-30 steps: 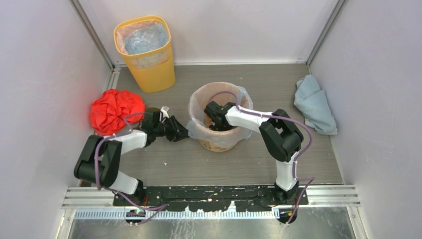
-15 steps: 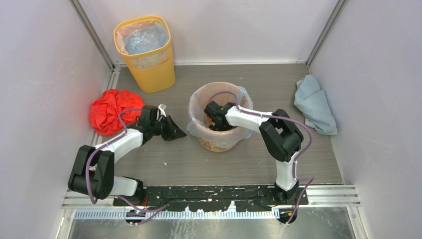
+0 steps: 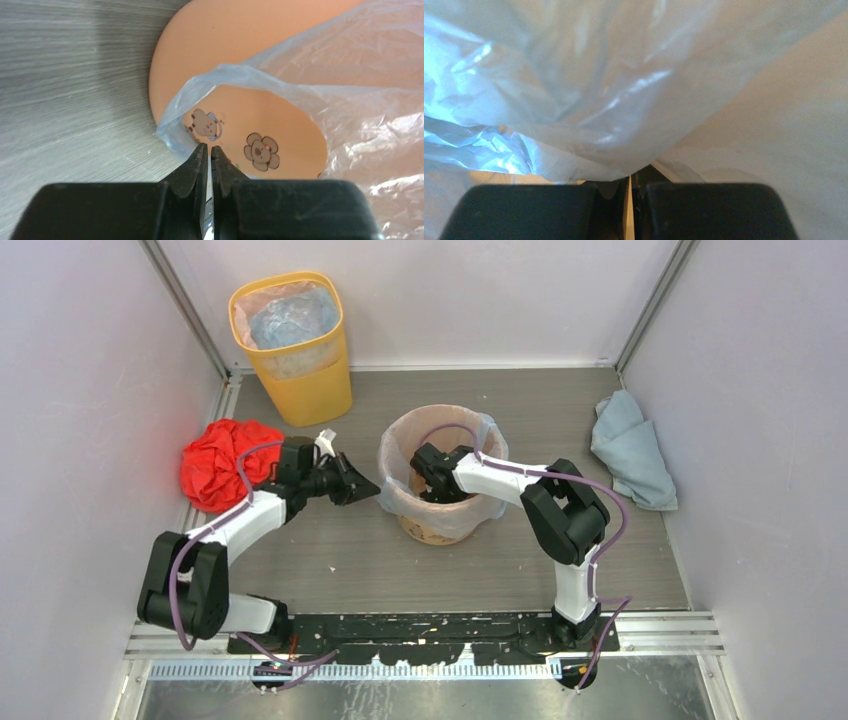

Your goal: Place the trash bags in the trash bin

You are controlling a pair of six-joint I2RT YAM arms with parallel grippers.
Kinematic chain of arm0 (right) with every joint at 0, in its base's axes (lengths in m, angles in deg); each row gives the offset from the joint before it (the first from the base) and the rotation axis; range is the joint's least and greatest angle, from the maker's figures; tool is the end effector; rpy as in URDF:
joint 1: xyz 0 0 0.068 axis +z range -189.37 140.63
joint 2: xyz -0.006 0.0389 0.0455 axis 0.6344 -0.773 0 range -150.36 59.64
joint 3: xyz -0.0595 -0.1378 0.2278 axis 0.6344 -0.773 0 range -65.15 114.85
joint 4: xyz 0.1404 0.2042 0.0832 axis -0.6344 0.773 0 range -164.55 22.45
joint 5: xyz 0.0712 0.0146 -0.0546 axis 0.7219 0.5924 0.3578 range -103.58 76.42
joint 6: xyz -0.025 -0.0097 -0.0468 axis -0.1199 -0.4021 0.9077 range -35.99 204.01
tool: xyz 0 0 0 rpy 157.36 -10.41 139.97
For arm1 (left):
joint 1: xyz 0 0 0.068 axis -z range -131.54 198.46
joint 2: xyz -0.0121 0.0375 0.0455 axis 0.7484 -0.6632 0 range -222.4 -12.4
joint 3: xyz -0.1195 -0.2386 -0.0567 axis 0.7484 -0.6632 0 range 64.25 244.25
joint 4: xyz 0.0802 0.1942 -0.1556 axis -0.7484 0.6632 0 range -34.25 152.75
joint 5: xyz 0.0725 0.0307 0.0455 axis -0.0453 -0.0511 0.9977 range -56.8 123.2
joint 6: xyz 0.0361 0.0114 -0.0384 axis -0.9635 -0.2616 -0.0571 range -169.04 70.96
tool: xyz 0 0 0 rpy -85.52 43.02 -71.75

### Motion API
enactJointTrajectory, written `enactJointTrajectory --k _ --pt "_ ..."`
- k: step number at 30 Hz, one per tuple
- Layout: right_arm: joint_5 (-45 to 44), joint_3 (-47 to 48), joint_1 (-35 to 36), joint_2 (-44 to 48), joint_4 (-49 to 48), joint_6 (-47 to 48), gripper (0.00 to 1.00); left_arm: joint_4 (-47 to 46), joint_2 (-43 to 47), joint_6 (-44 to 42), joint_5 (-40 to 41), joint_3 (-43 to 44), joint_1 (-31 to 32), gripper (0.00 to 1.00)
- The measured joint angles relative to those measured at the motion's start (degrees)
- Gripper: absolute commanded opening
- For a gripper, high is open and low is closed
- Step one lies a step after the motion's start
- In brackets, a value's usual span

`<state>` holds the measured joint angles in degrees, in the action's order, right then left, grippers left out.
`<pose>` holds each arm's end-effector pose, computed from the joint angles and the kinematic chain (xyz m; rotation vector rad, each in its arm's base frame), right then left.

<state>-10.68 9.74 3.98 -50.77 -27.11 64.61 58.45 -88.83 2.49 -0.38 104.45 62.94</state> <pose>0.2603 0.2483 0.1587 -0.6392 2.9910 0.1640 0.2583 -0.0870 0.2086 -0.4359 2.3948 -1.2368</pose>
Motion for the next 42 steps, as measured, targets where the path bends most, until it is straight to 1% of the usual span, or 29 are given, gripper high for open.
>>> enactJointTrajectory --k 4,10,22,27,32,36,38,40,42 --pt "0.00 0.00 0.00 0.00 0.00 0.02 0.09 -6.67 -4.55 2.36 -3.54 -0.04 0.00 0.11" --pt "0.09 0.00 0.00 -0.04 0.00 0.00 0.09 -17.05 -11.17 5.66 -7.41 -2.29 0.02 0.11" --pt "0.79 0.11 -0.02 -0.26 0.20 0.00 0.08 -26.10 -17.00 6.60 -7.89 -5.90 0.09 0.10" --pt "0.98 0.28 -0.02 -0.48 0.37 0.00 0.07 -29.92 -18.16 7.02 -8.07 -7.28 0.15 0.10" --pt "1.31 0.46 -0.02 -0.63 0.52 0.00 0.07 -31.80 -18.29 7.69 -8.07 -8.09 0.20 0.10" --pt "1.38 0.46 -0.02 -0.63 0.52 0.00 0.07 -31.87 -18.29 8.07 -8.09 -8.11 0.17 0.16" --pt "1.44 0.46 -0.02 -0.63 0.52 0.00 0.07 -31.65 -18.14 8.13 -8.22 -8.11 0.20 0.18" --pt "1.44 0.46 0.00 -0.63 0.52 0.00 0.08 -30.34 -17.11 7.89 -8.20 -8.07 0.17 0.18" --pt "1.44 0.46 -0.02 -0.63 0.55 0.00 0.08 -26.14 -14.97 6.62 -7.93 -7.43 0.17 0.19"
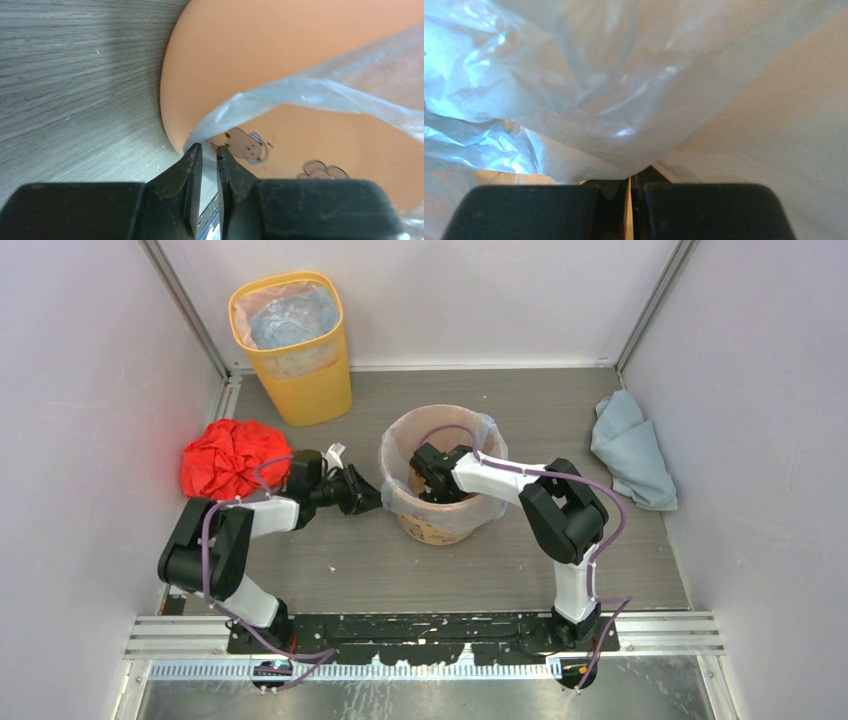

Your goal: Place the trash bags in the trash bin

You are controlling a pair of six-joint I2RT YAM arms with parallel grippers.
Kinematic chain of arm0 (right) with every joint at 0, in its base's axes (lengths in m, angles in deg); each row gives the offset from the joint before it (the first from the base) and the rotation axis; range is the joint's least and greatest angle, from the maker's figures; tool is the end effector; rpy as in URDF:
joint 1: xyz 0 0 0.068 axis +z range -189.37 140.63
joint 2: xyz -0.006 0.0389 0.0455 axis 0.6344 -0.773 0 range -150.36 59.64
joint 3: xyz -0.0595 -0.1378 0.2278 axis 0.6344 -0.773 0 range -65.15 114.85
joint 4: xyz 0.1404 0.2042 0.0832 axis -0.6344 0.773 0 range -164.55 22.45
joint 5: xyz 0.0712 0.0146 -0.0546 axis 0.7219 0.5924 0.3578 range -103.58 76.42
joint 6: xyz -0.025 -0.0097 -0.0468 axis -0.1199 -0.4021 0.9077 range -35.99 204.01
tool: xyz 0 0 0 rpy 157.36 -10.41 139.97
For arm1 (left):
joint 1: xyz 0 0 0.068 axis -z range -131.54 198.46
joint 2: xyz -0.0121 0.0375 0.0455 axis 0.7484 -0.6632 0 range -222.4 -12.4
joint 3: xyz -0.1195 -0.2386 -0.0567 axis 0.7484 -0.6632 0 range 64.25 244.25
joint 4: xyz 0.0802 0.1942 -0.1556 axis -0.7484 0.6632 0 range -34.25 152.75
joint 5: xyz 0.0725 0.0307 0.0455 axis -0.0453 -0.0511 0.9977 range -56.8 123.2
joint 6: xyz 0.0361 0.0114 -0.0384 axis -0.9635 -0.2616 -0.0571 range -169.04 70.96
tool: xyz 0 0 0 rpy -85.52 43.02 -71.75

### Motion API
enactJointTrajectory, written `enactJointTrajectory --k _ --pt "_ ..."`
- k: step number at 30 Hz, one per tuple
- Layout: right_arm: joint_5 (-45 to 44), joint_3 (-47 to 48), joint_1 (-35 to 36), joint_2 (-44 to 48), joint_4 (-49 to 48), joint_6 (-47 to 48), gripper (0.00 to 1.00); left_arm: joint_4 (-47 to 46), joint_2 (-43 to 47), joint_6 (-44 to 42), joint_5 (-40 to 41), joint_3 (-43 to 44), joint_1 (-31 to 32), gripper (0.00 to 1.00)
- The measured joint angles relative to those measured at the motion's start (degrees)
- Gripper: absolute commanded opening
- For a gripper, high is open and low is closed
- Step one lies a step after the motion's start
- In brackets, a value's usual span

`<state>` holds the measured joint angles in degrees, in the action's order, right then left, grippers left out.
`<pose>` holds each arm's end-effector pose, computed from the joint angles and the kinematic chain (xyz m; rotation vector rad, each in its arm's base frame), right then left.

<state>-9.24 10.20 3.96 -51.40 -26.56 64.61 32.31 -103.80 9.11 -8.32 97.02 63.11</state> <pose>0.2606 0.2496 0.1569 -0.6450 3.0127 0.1881 0.2722 -0.0956 0.1415 -0.4456 2.3759 -1.4537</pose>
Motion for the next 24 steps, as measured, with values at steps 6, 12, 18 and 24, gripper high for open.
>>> enactJointTrajectory --k 6,12,18,24 --pt "-0.15 0.09 0.02 0.04 0.17 -0.02 0.09 16.94 9.53 -6.58 3.02 6.16 0.07 0.19" --pt "-0.63 0.22 0.02 0.13 0.81 -0.04 0.09 27.52 16.26 -11.41 5.42 10.75 0.07 0.19" --pt "-1.36 0.55 0.07 1.31 2.49 -0.24 0.10 36.11 19.80 -13.40 7.06 12.09 0.07 0.19" --pt "-2.10 3.43 0.22 3.56 4.26 -0.26 0.11 41.03 23.56 -13.92 7.48 17.81 0.07 0.20"
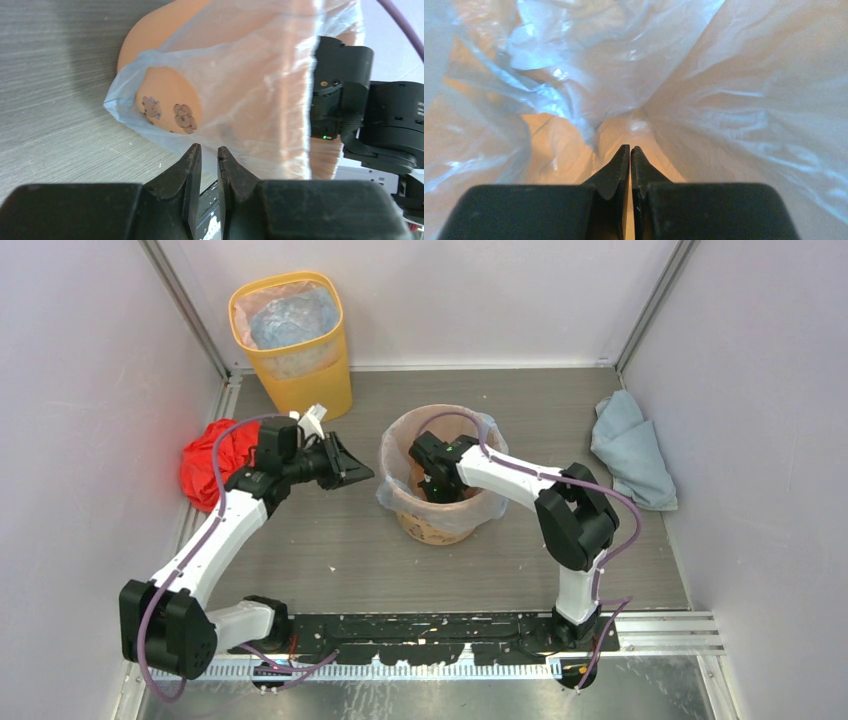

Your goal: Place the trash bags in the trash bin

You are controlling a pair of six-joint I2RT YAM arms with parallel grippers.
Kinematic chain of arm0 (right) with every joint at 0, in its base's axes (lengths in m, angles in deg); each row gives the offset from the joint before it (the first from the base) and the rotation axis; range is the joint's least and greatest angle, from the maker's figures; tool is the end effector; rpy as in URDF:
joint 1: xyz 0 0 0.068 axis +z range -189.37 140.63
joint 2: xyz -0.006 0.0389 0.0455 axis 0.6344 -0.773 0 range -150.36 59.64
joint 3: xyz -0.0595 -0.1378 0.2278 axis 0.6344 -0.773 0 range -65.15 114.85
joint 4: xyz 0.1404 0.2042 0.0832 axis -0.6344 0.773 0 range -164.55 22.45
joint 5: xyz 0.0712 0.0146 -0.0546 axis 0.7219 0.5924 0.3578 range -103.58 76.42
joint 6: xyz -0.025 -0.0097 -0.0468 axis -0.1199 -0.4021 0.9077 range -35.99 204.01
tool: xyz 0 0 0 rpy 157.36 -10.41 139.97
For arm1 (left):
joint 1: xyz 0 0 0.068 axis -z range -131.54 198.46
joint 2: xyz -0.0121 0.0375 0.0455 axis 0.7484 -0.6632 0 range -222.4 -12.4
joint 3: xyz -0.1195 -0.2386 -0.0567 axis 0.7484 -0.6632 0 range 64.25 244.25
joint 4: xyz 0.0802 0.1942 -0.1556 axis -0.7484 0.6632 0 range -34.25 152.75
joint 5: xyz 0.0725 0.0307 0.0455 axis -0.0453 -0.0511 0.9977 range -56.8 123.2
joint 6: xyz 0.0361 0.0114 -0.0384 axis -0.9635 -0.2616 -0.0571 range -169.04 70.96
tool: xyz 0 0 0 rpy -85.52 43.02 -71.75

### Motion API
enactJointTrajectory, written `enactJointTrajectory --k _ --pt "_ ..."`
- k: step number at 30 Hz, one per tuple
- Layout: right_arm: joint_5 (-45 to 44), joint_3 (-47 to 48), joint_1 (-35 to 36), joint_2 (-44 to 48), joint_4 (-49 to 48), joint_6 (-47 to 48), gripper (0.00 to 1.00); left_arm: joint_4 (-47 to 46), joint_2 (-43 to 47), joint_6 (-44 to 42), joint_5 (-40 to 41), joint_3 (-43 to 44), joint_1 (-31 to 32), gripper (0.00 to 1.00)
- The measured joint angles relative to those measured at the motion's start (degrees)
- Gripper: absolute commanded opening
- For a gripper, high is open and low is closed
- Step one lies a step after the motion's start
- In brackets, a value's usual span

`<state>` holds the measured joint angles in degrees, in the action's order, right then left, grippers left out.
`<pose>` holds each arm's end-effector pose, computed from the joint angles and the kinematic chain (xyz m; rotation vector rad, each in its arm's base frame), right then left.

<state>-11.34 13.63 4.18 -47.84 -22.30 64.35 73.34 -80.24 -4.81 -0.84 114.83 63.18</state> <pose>0.2601 0.2492 0.1921 -0.6300 2.9560 0.1756 0.2437 -0.0846 0.2835 -0.2298 2.3162 -1.2033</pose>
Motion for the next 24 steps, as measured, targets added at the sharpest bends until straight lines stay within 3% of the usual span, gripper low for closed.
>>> enactJointTrajectory --k 13,24 --pt "-3.72 6.03 0.61 3.34 4.87 0.09 0.11 5.18 1.36 -0.44 0.00 5.09 0.00 0.21" --pt "-12.33 16.17 0.59 18.32 7.67 0.15 0.16 14.53 -1.42 -5.60 1.01 24.81 1.25 0.21"
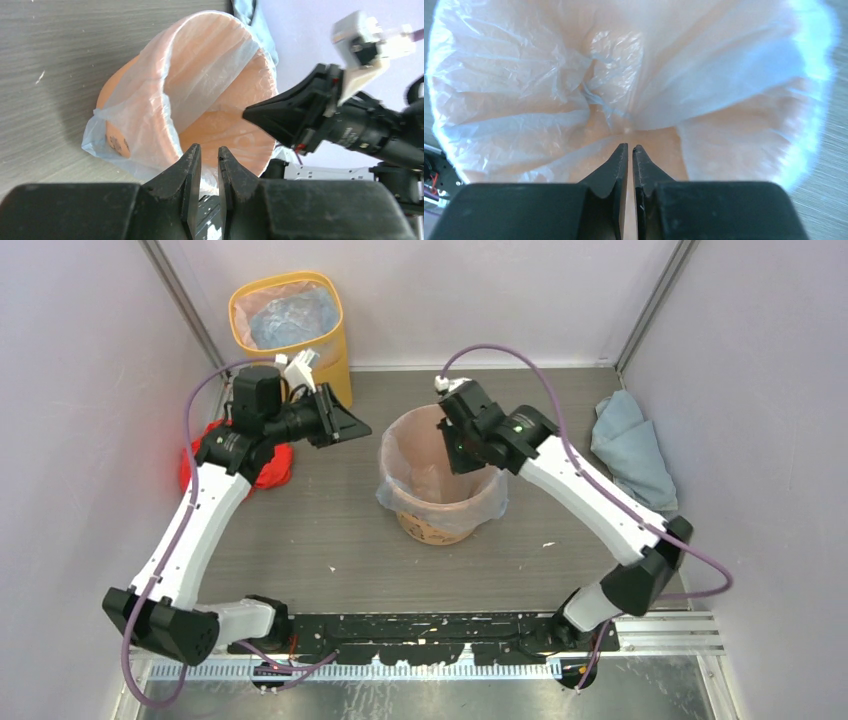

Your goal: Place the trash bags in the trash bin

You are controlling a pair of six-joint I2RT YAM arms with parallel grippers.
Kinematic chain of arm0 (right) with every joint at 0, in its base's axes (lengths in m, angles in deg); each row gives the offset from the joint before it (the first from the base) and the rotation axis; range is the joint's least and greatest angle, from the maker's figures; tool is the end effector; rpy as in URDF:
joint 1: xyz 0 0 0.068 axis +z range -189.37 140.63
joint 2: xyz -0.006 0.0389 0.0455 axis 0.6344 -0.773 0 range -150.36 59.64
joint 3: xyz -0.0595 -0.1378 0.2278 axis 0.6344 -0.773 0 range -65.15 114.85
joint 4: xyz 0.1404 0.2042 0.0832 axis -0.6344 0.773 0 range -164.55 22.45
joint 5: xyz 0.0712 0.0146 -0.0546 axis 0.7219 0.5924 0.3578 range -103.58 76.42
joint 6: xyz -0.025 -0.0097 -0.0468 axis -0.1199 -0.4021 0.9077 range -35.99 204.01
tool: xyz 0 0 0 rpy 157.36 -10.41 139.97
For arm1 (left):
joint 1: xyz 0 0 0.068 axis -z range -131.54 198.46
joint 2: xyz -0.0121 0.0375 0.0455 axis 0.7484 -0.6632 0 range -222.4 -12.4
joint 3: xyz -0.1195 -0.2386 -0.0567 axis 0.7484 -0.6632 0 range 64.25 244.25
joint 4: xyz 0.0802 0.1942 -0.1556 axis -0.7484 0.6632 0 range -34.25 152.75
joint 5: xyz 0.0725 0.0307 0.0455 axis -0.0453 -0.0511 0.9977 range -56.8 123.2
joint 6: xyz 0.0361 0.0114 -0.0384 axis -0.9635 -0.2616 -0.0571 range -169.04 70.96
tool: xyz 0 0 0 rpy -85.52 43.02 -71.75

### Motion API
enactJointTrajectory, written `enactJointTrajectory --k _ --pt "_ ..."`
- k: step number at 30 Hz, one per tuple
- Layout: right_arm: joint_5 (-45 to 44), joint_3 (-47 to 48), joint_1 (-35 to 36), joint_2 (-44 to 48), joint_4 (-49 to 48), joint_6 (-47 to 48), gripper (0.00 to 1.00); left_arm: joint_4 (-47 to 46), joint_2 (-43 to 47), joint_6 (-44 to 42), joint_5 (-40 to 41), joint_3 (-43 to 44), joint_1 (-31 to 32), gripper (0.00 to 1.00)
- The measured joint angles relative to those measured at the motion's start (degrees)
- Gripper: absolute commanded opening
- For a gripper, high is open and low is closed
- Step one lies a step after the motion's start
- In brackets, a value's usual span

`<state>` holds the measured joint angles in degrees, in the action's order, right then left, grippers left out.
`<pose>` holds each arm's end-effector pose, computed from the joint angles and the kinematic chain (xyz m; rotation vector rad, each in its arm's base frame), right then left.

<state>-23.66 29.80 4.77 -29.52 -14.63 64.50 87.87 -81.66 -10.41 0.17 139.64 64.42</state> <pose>0.2323 0.2168 0.3735 -0.4652 2.4673 0.2403 0.2418 -0.0893 0.4007 -0.0311 2.1507 -1.1636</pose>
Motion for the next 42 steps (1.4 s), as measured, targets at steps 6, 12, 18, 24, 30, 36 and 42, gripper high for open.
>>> enactJointTrajectory --k 6,12,18,24,30,36,42 --pt "-5.57 0.02 -4.39 8.39 0.39 -0.92 0.20 7.08 -6.97 -4.94 4.48 12.11 6.16 0.21" --pt "-7.26 -3.56 -16.52 14.88 0.48 -1.70 0.28 14.82 -15.74 -9.38 13.51 21.79 15.67 0.21" --pt "-7.65 -9.31 -21.64 19.93 0.39 -2.01 0.31 20.35 -21.90 -12.55 21.51 27.02 24.65 0.23" --pt "-7.28 -18.21 -24.24 22.97 -2.62 -3.32 0.31 22.97 -26.64 -13.77 27.41 27.65 29.94 0.21" --pt "-3.85 -29.42 -28.41 24.98 -7.45 -6.05 0.31 21.86 -28.89 -13.53 30.47 24.13 30.53 0.18" --pt "2.51 -38.01 -29.53 25.03 -13.73 -9.57 0.26 17.77 -31.78 -12.41 30.84 21.46 30.47 0.22" --pt "8.57 -43.17 -29.53 23.96 -18.91 -11.96 0.23 13.20 -32.68 -10.78 30.36 18.25 30.49 0.27"
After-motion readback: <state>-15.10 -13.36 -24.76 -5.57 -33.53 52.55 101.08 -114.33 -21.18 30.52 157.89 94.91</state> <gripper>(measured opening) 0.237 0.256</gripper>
